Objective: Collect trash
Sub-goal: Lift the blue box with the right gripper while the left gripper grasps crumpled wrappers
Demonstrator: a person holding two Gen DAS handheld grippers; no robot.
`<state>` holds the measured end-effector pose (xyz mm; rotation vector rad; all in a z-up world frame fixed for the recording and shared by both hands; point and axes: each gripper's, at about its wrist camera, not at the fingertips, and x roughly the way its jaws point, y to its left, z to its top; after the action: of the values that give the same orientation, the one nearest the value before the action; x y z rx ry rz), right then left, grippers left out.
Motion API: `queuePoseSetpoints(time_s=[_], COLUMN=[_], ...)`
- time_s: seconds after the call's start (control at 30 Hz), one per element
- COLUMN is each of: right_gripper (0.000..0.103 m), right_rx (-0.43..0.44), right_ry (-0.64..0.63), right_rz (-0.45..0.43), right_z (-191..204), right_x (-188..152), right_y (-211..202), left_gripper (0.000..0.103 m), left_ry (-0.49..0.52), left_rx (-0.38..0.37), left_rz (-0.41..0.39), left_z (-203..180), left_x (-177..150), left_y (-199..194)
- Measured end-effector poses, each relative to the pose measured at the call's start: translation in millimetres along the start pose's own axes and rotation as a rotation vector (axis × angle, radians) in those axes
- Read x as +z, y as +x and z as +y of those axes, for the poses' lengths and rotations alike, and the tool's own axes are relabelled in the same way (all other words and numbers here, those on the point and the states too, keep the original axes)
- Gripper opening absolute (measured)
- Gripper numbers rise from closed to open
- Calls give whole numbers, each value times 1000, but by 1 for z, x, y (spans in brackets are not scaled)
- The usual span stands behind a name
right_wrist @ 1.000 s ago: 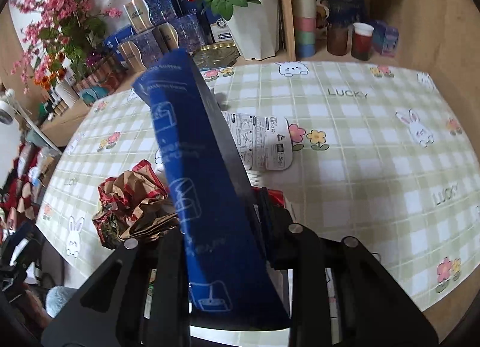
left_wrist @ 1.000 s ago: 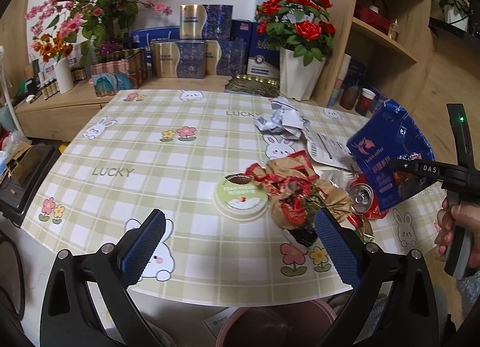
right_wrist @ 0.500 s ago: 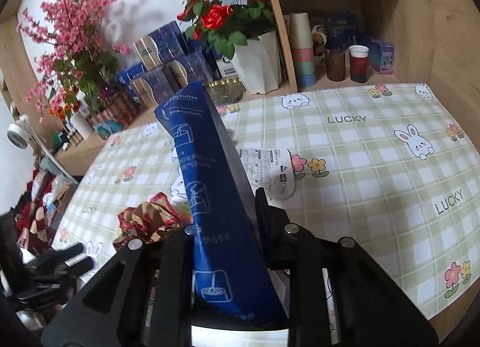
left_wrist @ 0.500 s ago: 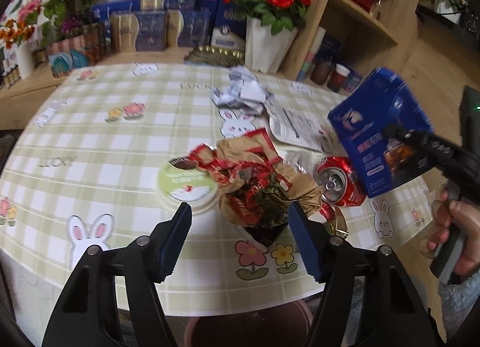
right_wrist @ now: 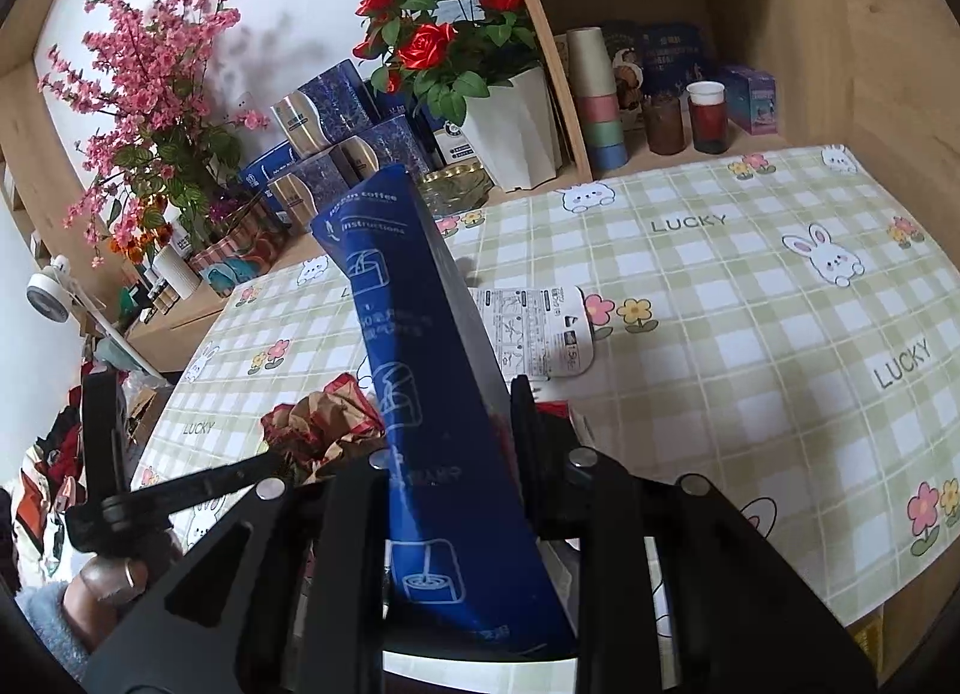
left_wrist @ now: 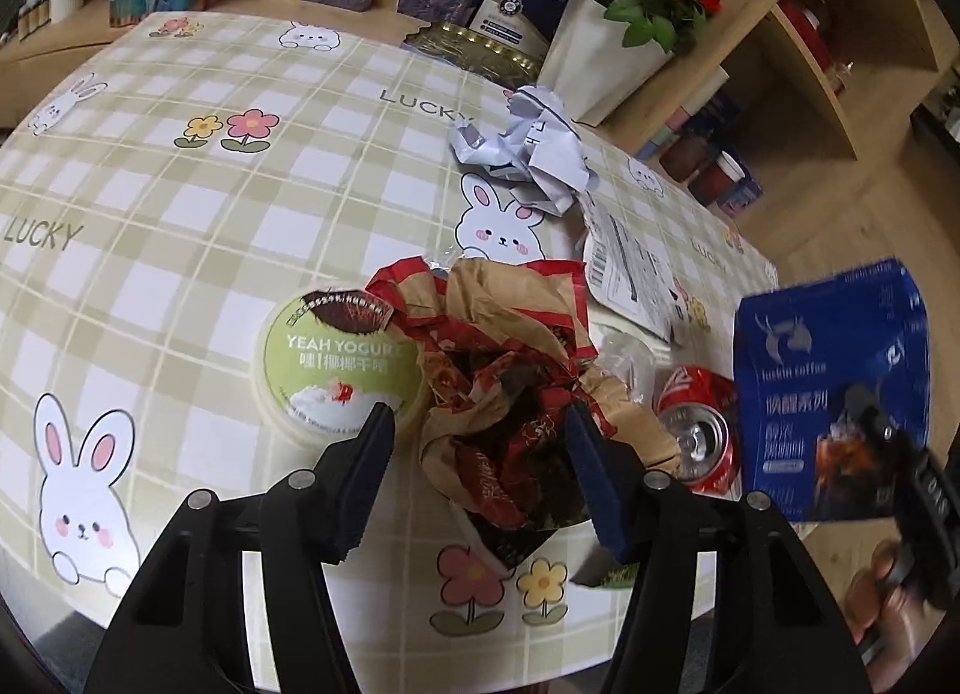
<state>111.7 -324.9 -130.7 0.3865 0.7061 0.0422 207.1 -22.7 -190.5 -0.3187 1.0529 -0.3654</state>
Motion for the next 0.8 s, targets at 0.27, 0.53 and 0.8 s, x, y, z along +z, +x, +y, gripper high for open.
queuePoseSetpoints(time_s=[0.27,0.53,0.8], right_gripper=[23,23,23], right_rx=[12,19,21], right_ry=[0,0,-1], right_rz=[0,-8,-30], right_z=[2,6,10], right_x=[-3,-4,-5], right_y=[-1,-5,-20], left_gripper=[58,34,16], left_ry=[-9,38,38], left_rx=[-44,-66,-119], left_rz=[6,-9,-105], left_z=[-2,-9,-14], left_x=[5,7,16], left_y=[4,-1,-37])
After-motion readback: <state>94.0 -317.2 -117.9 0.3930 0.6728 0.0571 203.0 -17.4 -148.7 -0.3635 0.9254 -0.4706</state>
